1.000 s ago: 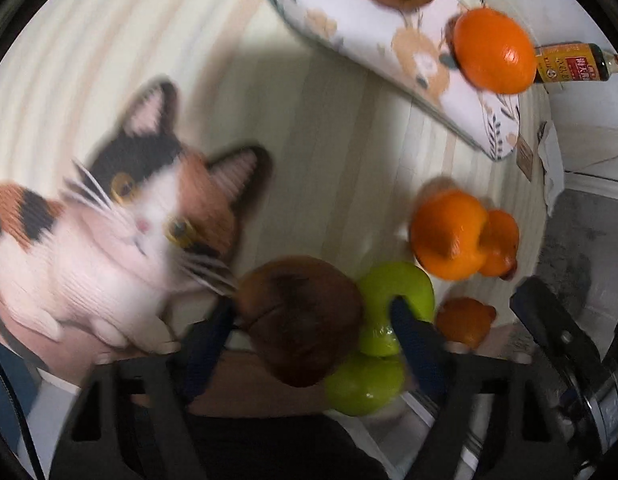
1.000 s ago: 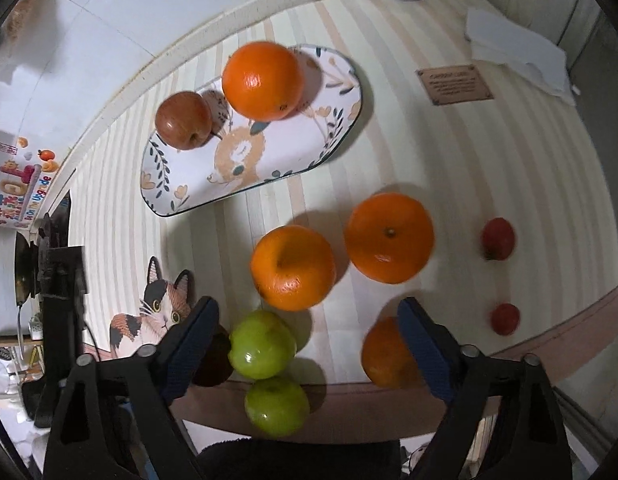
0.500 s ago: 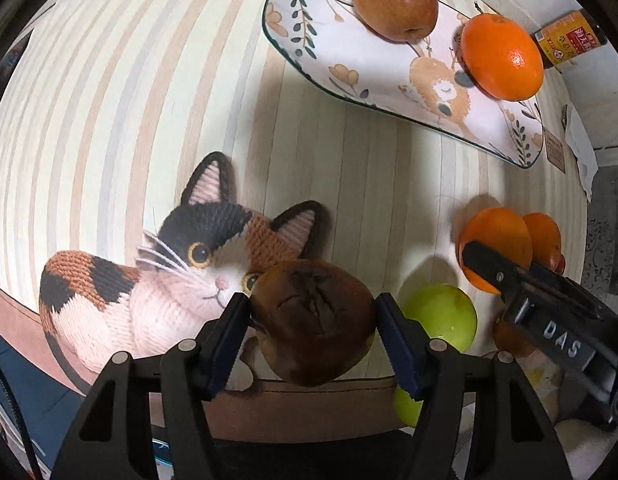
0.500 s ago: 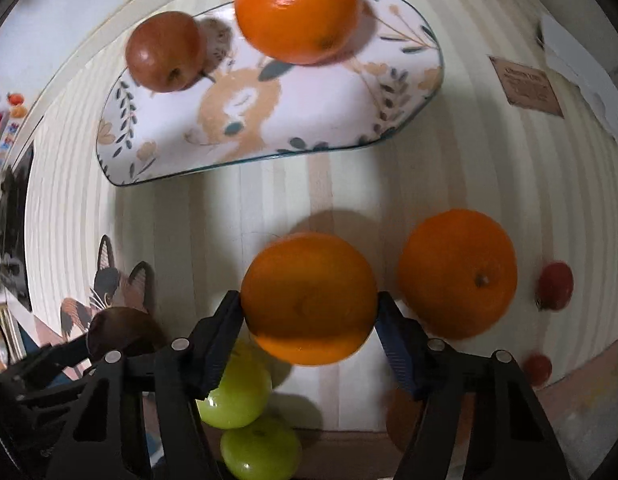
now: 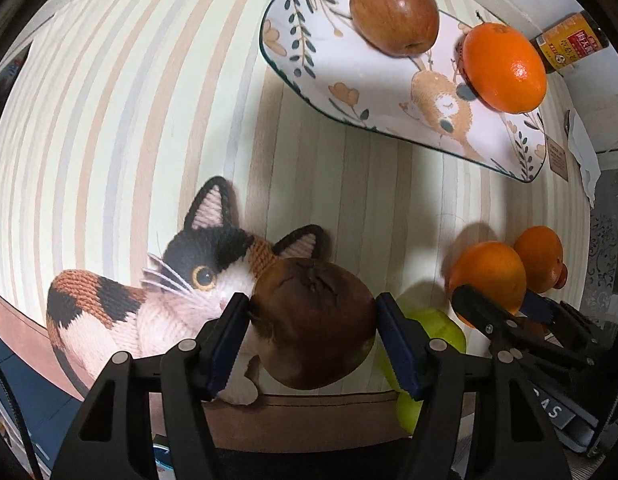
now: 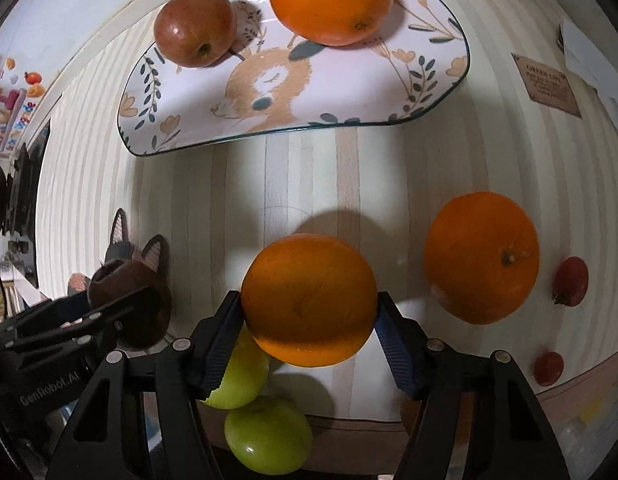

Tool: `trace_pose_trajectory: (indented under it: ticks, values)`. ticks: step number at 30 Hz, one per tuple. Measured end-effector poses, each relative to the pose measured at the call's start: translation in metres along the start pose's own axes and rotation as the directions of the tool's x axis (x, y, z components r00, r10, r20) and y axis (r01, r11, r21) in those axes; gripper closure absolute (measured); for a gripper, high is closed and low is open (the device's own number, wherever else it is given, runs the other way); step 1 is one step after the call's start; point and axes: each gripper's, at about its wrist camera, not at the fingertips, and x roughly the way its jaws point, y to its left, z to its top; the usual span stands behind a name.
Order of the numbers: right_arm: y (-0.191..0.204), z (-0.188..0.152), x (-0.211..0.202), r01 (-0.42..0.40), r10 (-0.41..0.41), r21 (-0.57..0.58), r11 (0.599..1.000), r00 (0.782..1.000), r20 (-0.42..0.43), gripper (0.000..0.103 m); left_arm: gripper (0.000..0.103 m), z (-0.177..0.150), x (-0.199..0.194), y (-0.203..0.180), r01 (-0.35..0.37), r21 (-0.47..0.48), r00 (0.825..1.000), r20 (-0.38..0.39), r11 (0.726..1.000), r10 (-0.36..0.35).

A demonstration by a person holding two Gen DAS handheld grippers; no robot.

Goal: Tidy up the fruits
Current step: 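Grasp a dark red apple with the left tool while the right tool grasps an orange, then place the dark apple on the plate with the left tool while the right tool places the orange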

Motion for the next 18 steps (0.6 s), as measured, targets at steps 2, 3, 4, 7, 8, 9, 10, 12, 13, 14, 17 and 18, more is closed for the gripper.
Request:
trace_pose_trajectory:
  ticks: [2,3,4,7,8,9,10,12,13,14,17,18]
  values:
    - [0.002,-0.001,-0.005,-0.011,0.011,-0.002,1.0,1.0,0.017,0.035,0.041,0.002,-0.006,-0.002,0.011,-0.001,1.0,0.007,1.0,-0.011]
    - [0.002,-0.001,-0.009,-0.017,0.017,-0.002,1.0,1.0,0.027,0.035,0.041,0.002,-0.013,-0.002,0.023,-0.003,1.0,0.011,1.0,-0.023]
    - [0.003,-0.001,-0.013,-0.023,0.023,-0.001,1.0,0.999,0.035,0.035,0.041,0.005,-0.022,-0.003,0.041,-0.006,0.999,0.021,0.999,-0.041]
    - [0.003,0.007,-0.03,-0.053,0.052,0.01,0.999,0.996,0.069,0.035,0.041,0.017,-0.047,-0.003,0.073,-0.003,0.995,0.066,0.997,-0.073]
    - [0.004,0.012,-0.038,-0.063,0.062,0.011,0.998,0.994,0.087,0.035,0.041,0.024,-0.057,-0.004,0.084,0.0,0.993,0.087,0.996,-0.084]
    - [0.003,0.015,-0.044,-0.072,0.07,0.012,0.997,0.993,0.1,0.035,0.041,0.031,-0.065,-0.003,0.094,0.003,0.99,0.105,0.996,-0.094]
    - [0.003,0.019,-0.05,-0.08,0.078,0.012,0.997,0.991,0.112,0.035,0.041,0.04,-0.075,-0.005,0.098,0.004,0.987,0.129,0.995,-0.098]
    - [0.003,0.033,-0.062,-0.09,0.086,0.017,0.996,0.987,0.139,0.035,0.041,0.059,-0.087,0.007,0.088,0.014,0.984,0.157,0.996,-0.089]
    - [0.002,0.039,-0.065,-0.092,0.088,0.02,0.996,0.985,0.147,0.035,0.041,0.068,-0.088,0.009,0.082,0.013,0.982,0.169,0.997,-0.083]
    - [0.0,0.047,-0.067,-0.093,0.088,0.024,0.995,0.984,0.153,0.035,0.041,0.077,-0.089,0.01,0.074,0.013,0.982,0.175,0.997,-0.075]
    - [-0.002,0.063,-0.066,-0.101,0.094,0.034,0.994,0.982,0.162,0.035,0.041,0.1,-0.075,0.013,0.054,0.008,0.985,0.164,0.998,-0.055]
    - [-0.002,0.067,-0.065,-0.103,0.096,0.034,0.994,0.982,0.16,0.035,0.041,0.11,-0.07,0.016,0.051,0.006,0.987,0.152,0.999,-0.051]
